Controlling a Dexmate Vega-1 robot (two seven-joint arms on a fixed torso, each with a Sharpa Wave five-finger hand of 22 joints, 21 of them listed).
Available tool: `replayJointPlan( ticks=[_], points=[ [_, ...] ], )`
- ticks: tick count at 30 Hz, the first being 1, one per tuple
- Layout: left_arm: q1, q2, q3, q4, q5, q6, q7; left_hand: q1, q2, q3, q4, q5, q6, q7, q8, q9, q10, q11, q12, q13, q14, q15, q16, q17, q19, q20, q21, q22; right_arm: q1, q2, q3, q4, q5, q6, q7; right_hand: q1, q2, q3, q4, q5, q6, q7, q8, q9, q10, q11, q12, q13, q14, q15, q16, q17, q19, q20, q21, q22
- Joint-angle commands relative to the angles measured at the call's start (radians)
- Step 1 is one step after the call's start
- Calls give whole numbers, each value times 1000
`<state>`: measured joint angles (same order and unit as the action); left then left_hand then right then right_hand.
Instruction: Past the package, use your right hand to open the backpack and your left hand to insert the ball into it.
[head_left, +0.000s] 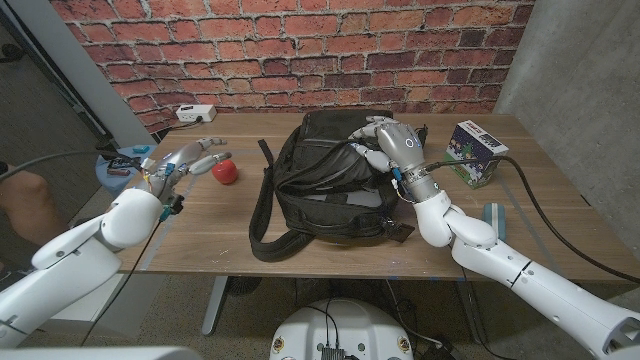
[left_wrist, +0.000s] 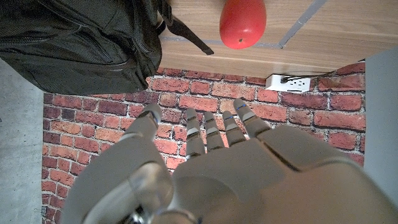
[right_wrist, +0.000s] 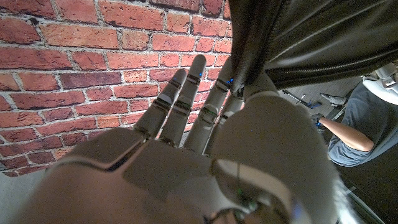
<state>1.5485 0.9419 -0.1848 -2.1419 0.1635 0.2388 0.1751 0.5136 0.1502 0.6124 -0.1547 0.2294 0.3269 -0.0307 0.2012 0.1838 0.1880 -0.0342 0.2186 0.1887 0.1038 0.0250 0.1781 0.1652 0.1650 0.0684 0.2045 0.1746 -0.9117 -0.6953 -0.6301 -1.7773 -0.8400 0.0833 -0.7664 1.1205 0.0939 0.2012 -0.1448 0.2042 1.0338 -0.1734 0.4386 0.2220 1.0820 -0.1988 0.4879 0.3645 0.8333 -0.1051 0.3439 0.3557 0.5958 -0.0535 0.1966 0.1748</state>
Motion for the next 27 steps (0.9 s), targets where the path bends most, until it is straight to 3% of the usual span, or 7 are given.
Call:
replayJointPlan(
  ticks=[1,5,13,25,27],
  points=[
    [-12,11,-10,-6,61,55,-46,5,-10,-2,-5,8,4,-7,-6,3,23,-9,6,3,5,-2,3,4,10,10,4,3,41,16,-8,35,28,18,0,6,15,-1,2,8,9,-7,10,3,3,-4,5,4,11,-135,-1,7,-5,-118,5,1],
    [-22,21,-8,1,58,65,-70,9,-11,-3,-8,10,-8,-5,-11,3,28,-1,7,4,1,3,1,4,8,11,2,3,54,26,-1,50,67,44,-1,6,14,-3,2,9,9,-8,10,3,3,-4,5,4,13,-135,-3,9,-7,-116,4,1],
    [-34,66,-8,-2,72,103,-127,17,-15,-6,-12,13,-36,-12,-20,2,9,-16,-2,7,-20,5,-4,4,-4,9,-4,4,85,25,0,69,76,60,15,8,15,-7,2,9,8,-6,10,3,3,-4,5,6,14,-135,-7,12,-10,-117,4,1],
    [-75,135,27,-3,82,176,-195,19,-22,-13,-10,13,-43,-8,-17,3,-11,-14,-9,10,-45,8,-7,5,-16,13,-8,4,109,41,-2,93,87,64,17,12,17,-12,2,10,8,-6,10,4,3,-4,6,10,18,-135,-12,18,-12,-115,4,1],
    [-78,149,30,-2,83,178,-205,19,-23,-16,-10,12,-40,-9,-15,3,-16,-24,-11,10,-48,6,-6,5,-17,13,-8,4,112,42,-1,95,91,66,17,13,16,-14,2,10,8,-6,10,4,3,-4,5,10,19,-135,-13,19,-13,-114,4,1]
  ],
)
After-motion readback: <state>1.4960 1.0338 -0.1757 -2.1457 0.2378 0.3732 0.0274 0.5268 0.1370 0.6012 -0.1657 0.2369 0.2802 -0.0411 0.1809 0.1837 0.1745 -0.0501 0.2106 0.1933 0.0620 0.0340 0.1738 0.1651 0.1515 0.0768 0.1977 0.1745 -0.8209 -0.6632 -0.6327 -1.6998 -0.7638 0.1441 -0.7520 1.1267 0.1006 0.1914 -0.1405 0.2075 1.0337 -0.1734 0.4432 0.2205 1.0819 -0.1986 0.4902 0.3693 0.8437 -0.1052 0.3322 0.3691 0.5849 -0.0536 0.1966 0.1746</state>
